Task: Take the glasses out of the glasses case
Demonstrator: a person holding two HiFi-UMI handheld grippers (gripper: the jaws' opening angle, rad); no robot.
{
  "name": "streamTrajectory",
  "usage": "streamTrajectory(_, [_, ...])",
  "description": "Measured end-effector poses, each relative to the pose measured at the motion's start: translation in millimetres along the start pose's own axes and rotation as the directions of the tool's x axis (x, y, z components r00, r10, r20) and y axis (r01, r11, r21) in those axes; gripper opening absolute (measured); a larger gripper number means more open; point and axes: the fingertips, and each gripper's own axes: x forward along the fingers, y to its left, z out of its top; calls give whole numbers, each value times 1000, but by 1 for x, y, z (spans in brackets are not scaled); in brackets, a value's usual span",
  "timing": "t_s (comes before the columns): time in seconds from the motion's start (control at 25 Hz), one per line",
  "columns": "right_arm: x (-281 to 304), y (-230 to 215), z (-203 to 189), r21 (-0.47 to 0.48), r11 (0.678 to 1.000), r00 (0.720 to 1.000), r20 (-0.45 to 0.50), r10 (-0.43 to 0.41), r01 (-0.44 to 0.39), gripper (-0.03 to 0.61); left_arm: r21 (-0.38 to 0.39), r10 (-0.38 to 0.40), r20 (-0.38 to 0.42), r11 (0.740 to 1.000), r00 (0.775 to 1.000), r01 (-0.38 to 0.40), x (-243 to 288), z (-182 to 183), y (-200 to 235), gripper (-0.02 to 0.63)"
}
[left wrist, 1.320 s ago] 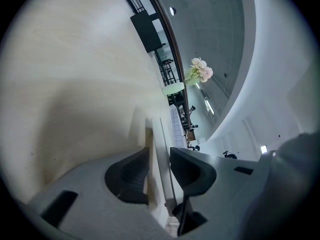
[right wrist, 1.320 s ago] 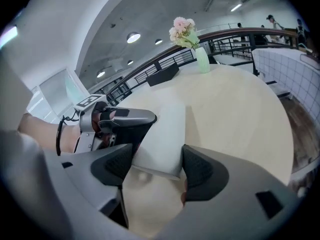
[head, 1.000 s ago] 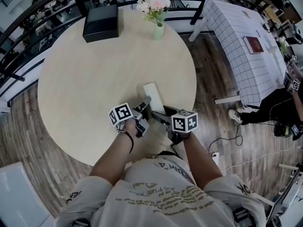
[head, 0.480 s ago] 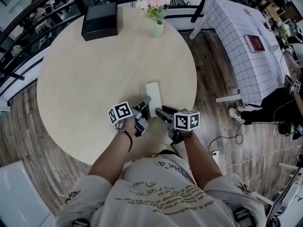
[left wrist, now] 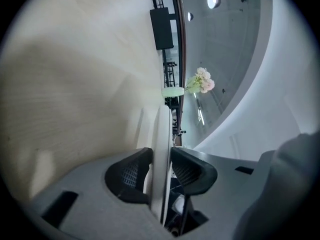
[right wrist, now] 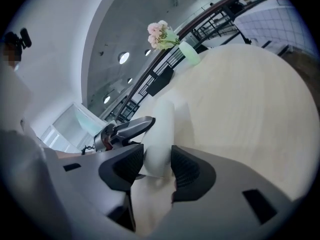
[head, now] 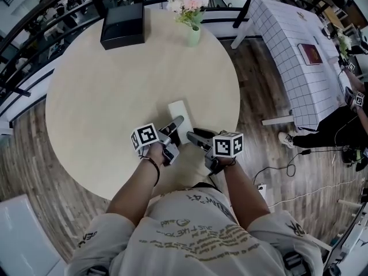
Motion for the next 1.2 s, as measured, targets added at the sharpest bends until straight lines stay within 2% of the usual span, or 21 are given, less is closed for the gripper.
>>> streamTrajectory(0.04, [0,2,4,-40,999,1000,7,-26,26,181,-10,18,33,1000,999,-18,-3,6,2,145])
streamTrajectory(0.08, [0,7,7,-102,993,999,11,-53,54,207,-21,41,72,999,997,-40,-7,12,6,141])
streamTrajectory(0.12, [-1,12,10,-187,979,997,10,-82,83,246,-37,65,109,997,992,-62,-12,18,9,140])
streamTrajectory(0.16, [-1,19,11,-286,951,993,7,-117,114,254,-56,85,139,995,987,-77,-16,23,13,138])
streamTrajectory(0.28, [1,34,12,-549,811,974,24,-225,201,270,-92,100,184,992,978,-84,-24,33,15,137])
streamTrajectory(0.4, [6,34,20,-676,683,946,68,-316,277,273,-82,102,179,993,979,-88,-27,34,10,136])
streamTrajectory(0.48, [11,32,22,-751,594,930,74,-360,290,273,-68,113,165,992,980,-103,-27,32,7,135])
streamTrajectory(0.52, [14,31,21,-779,561,926,64,-373,280,273,-63,119,158,992,980,-111,-28,30,6,135])
streamTrajectory(0.56, [17,30,18,-798,542,923,46,-383,264,273,-60,128,152,991,980,-120,-29,29,6,135])
streamTrajectory(0.68, [24,26,6,-817,538,917,-29,-397,207,270,-54,171,129,985,977,-165,-32,25,11,135])
streamTrajectory(0.8, [26,26,-5,-826,538,915,-70,-396,169,174,-41,198,101,980,975,-195,-36,21,15,135])
streamTrajectory(0.88, [27,26,-7,-822,544,918,-71,-389,168,173,-32,203,90,979,975,-200,-37,20,16,137])
streamTrajectory(1.0, [27,26,-2,-778,605,927,-82,-365,170,163,-22,184,89,983,979,-183,-38,22,13,138])
streamTrajectory(1.12, [26,21,4,-679,714,941,-103,-323,171,152,13,134,104,991,986,-136,-36,25,3,138])
streamTrajectory(1.2, [25,19,7,-624,765,948,-118,-295,160,152,44,128,101,990,987,-133,-34,25,1,138])
